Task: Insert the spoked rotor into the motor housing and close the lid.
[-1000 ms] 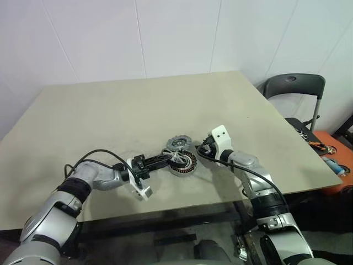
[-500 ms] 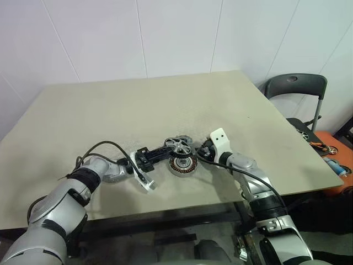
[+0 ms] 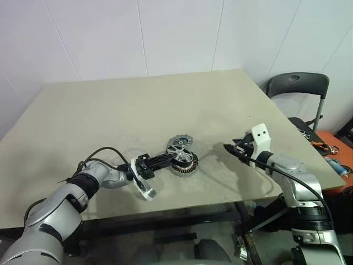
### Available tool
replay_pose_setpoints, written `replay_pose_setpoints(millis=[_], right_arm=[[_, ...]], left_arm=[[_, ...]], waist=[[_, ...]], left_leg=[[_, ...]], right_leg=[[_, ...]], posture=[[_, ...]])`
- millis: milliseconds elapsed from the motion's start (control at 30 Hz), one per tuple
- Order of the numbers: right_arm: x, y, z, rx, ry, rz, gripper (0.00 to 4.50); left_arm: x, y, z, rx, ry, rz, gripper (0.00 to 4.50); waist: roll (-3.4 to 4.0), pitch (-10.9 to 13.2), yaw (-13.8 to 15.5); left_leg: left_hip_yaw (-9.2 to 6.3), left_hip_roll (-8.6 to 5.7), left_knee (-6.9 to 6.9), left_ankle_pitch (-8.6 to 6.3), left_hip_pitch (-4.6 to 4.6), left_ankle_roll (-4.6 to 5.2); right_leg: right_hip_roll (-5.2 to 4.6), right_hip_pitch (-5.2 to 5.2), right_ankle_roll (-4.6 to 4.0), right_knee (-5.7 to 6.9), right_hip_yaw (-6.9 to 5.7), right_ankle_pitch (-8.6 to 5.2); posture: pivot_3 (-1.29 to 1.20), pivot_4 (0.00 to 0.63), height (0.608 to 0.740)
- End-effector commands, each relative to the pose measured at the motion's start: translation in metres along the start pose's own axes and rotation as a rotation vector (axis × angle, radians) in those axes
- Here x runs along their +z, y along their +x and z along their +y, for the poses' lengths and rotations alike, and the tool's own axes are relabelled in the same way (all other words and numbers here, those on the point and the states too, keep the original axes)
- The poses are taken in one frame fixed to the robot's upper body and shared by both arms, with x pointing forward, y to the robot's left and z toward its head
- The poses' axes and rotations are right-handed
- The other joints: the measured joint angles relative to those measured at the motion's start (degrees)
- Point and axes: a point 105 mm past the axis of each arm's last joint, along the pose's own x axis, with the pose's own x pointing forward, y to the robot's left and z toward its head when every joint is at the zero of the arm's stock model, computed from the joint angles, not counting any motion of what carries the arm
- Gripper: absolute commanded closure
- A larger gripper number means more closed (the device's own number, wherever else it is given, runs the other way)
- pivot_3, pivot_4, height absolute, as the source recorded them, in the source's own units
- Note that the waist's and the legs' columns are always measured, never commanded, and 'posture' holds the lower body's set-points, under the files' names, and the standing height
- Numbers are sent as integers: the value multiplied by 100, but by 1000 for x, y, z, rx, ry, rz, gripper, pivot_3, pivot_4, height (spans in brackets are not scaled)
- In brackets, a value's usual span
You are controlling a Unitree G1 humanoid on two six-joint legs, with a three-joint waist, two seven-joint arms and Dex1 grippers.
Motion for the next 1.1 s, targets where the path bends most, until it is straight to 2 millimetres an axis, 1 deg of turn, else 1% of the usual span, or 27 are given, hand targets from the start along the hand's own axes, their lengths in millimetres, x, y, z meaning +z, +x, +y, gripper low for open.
replay_pose_setpoints(millis=[33,200,367,533,700,833,967,1100], right_arm=[[16,-1,9,6,-43,-58,2254],[9,1,22,24,-60,-38,2254],[7,1,23,11,-56,-37,2254],[3,5,24,-2,-58,-30,2254],[-1,7,28,2,-58,-24,2254],[-3,9,28,-7,-58,-22,2254],[-3,11,29,-10,-59,-22,2254],[-4,12,30,-13,-60,-22,2254]], left_arm=[[0,5,7,37,-3,-11,4315],[-2,3,12,52,-1,-10,4315],[-5,-2,12,45,1,21,4315],[-5,-2,16,46,-24,28,4315],[-11,-7,27,23,-43,46,4315],[-19,-13,34,-16,-78,85,4315],[-19,-16,42,-43,-93,76,4315],[-18,-15,50,-28,-75,69,4315]], waist=[[0,0,0],[0,0,10],[0,0,14],[-1,0,13],[0,-1,6],[-1,-1,8],[-1,-1,7],[-1,-1,8]], left_leg=[[0,0,0,0,0,0],[0,0,0,0,-2,0],[0,0,3,0,-3,0],[0,0,3,0,-1,0],[0,0,2,0,0,0],[1,0,5,0,0,0],[0,0,5,0,0,0],[0,0,5,0,0,0]], right_leg=[[0,0,0,1,0,0],[0,-1,0,-3,0,0],[-1,0,0,-2,0,1],[-1,1,0,-1,0,1],[-1,0,-2,0,0,1],[-1,2,-1,1,0,1],[-1,2,-2,0,0,2],[-1,3,-3,1,0,2]], posture=[[0,0,740],[0,0,740],[0,0,740],[0,0,740],[0,0,740],[0,0,740],[0,0,740],[0,0,740]])
